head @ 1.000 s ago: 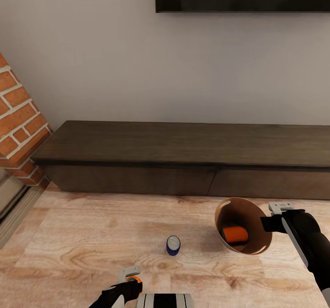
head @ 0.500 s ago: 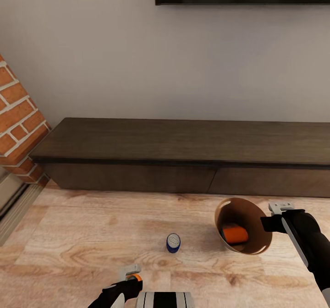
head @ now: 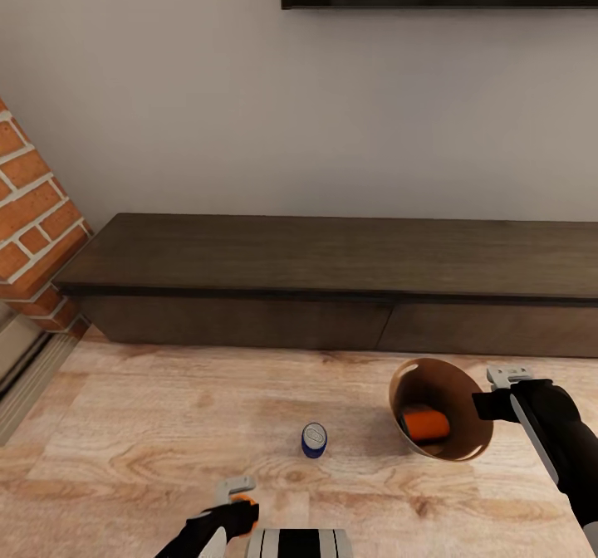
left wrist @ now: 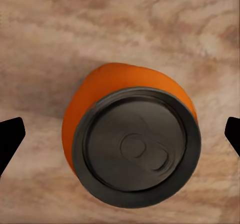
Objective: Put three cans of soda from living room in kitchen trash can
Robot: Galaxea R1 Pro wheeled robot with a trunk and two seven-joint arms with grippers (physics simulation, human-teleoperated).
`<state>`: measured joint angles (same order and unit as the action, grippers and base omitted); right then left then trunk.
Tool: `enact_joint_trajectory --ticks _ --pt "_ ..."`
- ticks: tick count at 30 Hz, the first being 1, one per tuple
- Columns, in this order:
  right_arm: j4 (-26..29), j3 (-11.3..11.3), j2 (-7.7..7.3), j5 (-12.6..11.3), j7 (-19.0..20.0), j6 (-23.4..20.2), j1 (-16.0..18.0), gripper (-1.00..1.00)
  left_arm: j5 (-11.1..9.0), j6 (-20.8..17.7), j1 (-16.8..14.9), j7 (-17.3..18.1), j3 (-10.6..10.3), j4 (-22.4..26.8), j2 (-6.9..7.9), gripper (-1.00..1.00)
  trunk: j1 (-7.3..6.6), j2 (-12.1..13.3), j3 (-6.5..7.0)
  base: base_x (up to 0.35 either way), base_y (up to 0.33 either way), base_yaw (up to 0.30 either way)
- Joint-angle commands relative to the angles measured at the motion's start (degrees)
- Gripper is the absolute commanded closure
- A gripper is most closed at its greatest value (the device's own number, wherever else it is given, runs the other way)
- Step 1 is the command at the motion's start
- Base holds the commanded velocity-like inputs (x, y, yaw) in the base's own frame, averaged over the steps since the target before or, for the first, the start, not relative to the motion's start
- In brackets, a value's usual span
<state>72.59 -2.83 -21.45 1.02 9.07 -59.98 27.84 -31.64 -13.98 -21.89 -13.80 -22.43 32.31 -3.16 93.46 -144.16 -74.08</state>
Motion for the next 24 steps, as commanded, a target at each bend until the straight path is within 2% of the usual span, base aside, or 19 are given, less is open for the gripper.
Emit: enact_joint_trajectory --ticks 1,6,16,19,24 --pt "0.01 -0.01 0.0 -0.49 0.24 -0.02 0.02 1.0 0.0 0.0 -0.19 0.0 0.01 -0.09 0.0 -1.0 0.0 0.0 0.0 0.0 0.0 0.0" --pt "0.01 -0.01 0.0 -0.49 0.24 -0.02 0.02 1.0 0.0 0.0 -0.61 0.0 0.02 -0.23 0.0 -1.0 0.1 -0.06 -0.88 0.0 0.0 0.0" --pt "0.05 0.01 0.0 -0.49 0.24 -0.02 0.02 1.0 0.0 0.08 -0.69 0.0 0.02 -0.23 0.0 -1.0 0.1 -0.06 -0.88 0.0 0.0 0.0" --pt "0.13 -0.04 -0.02 -0.49 0.24 -0.02 0.02 1.0 0.0 0.09 -0.69 0.0 0.02 -0.23 0.0 -1.0 0.18 -0.1 -1.55 0.0 0.0 0.0" --pt "2.68 -0.16 -0.07 -0.8 0.24 -0.02 -1.31 1.0 0.0 0.09 -0.69 0.0 0.02 -0.18 0.0 -1.0 0.18 -0.1 -1.55 0.0 0.0 0.0"
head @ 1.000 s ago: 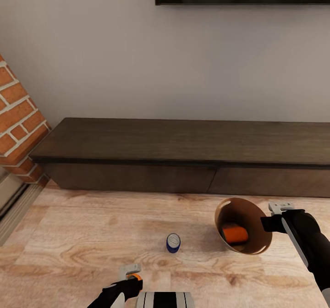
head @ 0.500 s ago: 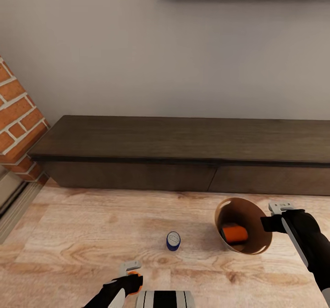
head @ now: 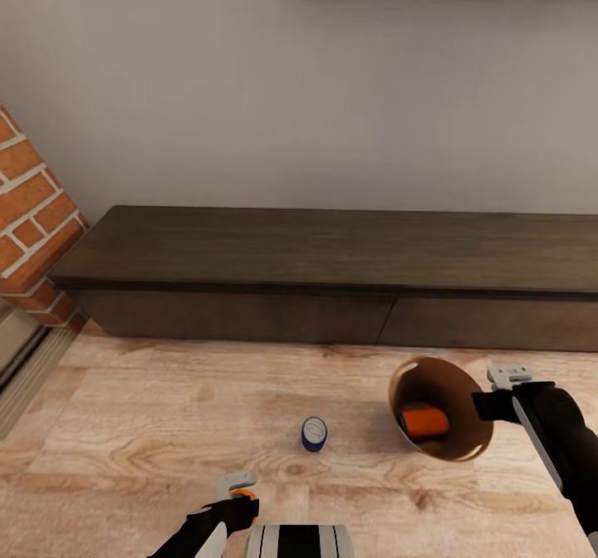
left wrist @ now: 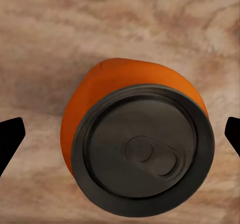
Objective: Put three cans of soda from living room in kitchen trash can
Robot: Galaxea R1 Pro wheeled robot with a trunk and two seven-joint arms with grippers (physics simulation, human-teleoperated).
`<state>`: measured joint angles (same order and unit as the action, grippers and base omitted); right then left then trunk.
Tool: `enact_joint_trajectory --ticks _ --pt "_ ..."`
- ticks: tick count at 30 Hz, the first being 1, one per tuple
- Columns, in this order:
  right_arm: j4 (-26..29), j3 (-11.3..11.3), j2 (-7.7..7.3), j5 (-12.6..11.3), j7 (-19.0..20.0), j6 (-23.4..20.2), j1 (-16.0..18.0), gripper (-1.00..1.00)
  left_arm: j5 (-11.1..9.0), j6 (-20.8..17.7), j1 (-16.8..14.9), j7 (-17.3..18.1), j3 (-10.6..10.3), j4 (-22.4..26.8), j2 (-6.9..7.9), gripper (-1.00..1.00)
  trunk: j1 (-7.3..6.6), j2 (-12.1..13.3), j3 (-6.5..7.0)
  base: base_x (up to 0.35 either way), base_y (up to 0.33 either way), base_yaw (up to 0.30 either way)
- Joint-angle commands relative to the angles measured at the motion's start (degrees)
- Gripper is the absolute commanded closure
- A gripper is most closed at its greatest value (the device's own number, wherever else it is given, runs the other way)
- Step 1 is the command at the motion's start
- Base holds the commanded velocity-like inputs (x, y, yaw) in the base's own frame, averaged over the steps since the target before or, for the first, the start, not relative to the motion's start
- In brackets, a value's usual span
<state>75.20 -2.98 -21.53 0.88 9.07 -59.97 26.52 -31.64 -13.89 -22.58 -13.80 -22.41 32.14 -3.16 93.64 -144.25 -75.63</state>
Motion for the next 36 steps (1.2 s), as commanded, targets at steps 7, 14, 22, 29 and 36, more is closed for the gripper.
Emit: enact_joint_trajectory --ticks 7,14,22,29,36 --pt "4.43 -0.15 -0.01 -0.95 0.25 -0.03 -2.69 1.0 0.0 0.01 0.0 0.0 -0.03 0.02 0.0 -1.0 0.0 0.0 0.01 0.0 0.0 0.0" --pt "5.2 -0.25 -0.08 -1.04 0.25 -0.03 -3.02 1.0 0.0 0.13 0.0 0.0 -0.05 0.03 0.0 -1.0 0.0 0.0 0.01 0.0 0.0 0.0" --pt "6.26 -0.27 -0.09 -1.08 0.31 -0.03 -3.12 1.0 0.09 1.78 0.0 0.0 -0.09 -0.06 0.0 -1.0 0.0 0.0 0.01 0.0 0.0 0.0" --pt "8.03 -0.4 -0.1 -1.06 0.33 -0.03 -4.49 1.0 0.09 1.92 0.0 0.0 -0.09 0.0 0.0 -1.0 0.0 0.0 0.01 0.0 0.0 0.0" --pt "8.51 -0.44 -0.1 -1.06 0.34 -0.03 -4.78 1.0 0.09 1.94 0.0 0.0 -0.1 -0.04 0.0 -1.0 0.0 0.0 0.01 0.0 0.0 0.0"
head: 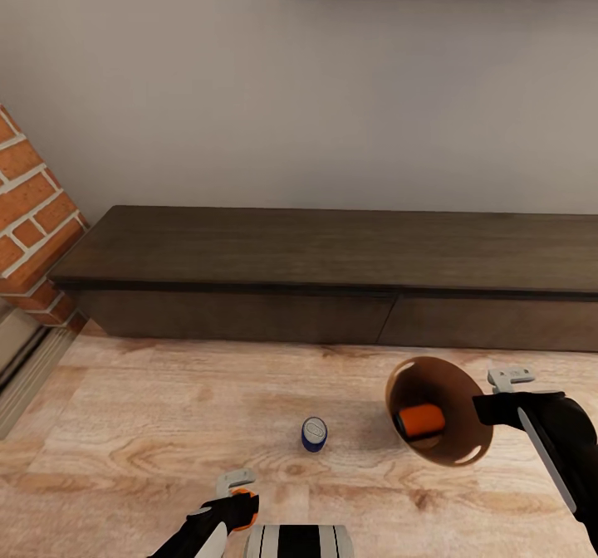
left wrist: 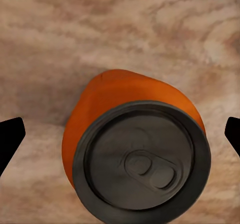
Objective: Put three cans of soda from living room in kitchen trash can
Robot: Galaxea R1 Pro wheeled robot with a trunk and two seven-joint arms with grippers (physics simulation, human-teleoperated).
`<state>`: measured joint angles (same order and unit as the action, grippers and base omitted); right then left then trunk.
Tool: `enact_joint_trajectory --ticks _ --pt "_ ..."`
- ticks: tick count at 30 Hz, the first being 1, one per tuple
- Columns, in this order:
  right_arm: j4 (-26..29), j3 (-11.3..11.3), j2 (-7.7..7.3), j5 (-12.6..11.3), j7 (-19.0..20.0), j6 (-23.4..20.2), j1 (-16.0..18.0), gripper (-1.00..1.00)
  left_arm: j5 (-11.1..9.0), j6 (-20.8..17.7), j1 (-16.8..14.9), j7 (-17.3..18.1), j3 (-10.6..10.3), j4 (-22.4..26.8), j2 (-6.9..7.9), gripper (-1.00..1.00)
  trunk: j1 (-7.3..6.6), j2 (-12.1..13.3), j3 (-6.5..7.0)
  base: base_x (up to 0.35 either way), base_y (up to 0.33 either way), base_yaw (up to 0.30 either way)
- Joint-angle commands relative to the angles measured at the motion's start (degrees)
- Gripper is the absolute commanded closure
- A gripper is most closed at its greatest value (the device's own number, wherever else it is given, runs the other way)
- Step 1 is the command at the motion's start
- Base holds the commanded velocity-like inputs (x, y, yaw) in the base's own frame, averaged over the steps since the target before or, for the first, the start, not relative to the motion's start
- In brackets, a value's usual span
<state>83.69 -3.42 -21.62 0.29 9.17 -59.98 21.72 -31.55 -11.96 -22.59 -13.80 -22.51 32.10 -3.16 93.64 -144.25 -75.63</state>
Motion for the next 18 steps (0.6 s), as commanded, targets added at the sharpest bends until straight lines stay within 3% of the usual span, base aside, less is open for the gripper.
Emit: enact_joint_trajectory --ticks 1,9,18 --pt "0.07 0.0 0.0 -0.47 0.23 -0.02 0.01 1.0 0.0 0.0 0.0 0.0 -0.01 -0.01 0.0 -1.0 0.0 0.0 0.0 0.0 0.0 0.0" --pt "3.2 -0.36 -0.02 -0.48 0.23 -0.02 -1.19 1.0 0.08 0.0 0.0 0.0 -0.07 -0.02 0.0 -1.0 0.0 0.0 0.0 0.0 0.0 0.0" --pt "6.59 -4.3 0.03 -0.55 0.52 -0.02 -3.48 1.0 0.09 0.0 0.0 0.0 -0.08 -0.02 0.0 -1.0 0.0 0.0 0.0 0.0 0.0 0.0"
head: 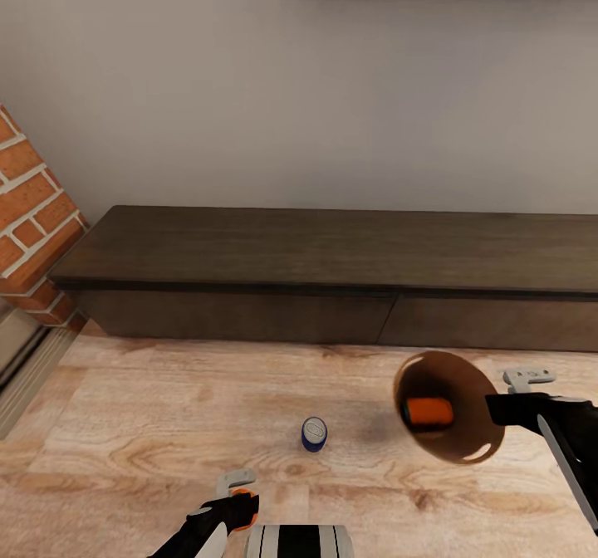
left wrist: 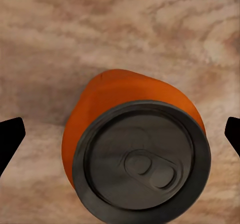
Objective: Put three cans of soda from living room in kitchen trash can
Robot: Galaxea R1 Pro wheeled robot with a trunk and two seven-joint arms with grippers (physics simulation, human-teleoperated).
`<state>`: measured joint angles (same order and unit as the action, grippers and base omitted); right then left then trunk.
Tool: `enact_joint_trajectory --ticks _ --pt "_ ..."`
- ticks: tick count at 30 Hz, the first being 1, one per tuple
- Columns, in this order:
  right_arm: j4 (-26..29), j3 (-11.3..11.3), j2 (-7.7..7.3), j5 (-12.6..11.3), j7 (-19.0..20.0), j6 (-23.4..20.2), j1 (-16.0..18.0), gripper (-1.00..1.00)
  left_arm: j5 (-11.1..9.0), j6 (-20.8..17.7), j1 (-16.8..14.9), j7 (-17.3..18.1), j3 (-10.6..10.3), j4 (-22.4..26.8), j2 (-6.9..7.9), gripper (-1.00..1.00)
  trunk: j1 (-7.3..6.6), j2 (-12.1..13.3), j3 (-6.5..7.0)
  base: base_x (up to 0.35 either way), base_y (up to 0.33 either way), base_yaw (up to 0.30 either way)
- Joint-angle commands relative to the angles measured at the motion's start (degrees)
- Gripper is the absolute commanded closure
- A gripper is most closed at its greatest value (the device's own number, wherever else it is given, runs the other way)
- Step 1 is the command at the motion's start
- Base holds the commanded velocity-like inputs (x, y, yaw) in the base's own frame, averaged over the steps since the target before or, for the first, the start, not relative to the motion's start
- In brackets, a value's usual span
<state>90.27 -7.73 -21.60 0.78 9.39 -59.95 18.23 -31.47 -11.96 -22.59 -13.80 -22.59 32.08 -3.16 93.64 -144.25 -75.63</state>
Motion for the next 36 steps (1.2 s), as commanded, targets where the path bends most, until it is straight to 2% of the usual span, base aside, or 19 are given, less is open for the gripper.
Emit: enact_joint_trajectory --ticks 1,4,11,36 --pt "0.13 -0.15 0.01 -0.99 0.37 -0.05 -0.12 1.0 0.0 0.0 0.0 0.0 0.0 0.0 0.0 -1.0 0.0 0.0 0.0 0.0 0.0 0.0" --pt "0.26 -0.46 0.04 -0.92 0.57 -0.05 -0.45 1.0 0.0 0.0 0.0 0.0 -0.01 0.0 0.0 -1.0 0.0 0.0 0.0 0.0 0.0 0.0" --pt "0.34 -3.5 0.11 -0.98 1.61 -0.05 -1.1 1.0 0.0 0.0 0.0 0.0 -0.07 0.0 -0.01 -1.0 0.0 0.0 0.0 0.0 0.0 0.0" --pt "0.34 -3.96 0.12 -0.96 3.24 -0.05 -1.18 1.0 0.18 0.02 0.0 0.0 -0.09 -0.09 -0.51 -1.0 0.0 0.0 0.0 0.0 0.0 0.0"
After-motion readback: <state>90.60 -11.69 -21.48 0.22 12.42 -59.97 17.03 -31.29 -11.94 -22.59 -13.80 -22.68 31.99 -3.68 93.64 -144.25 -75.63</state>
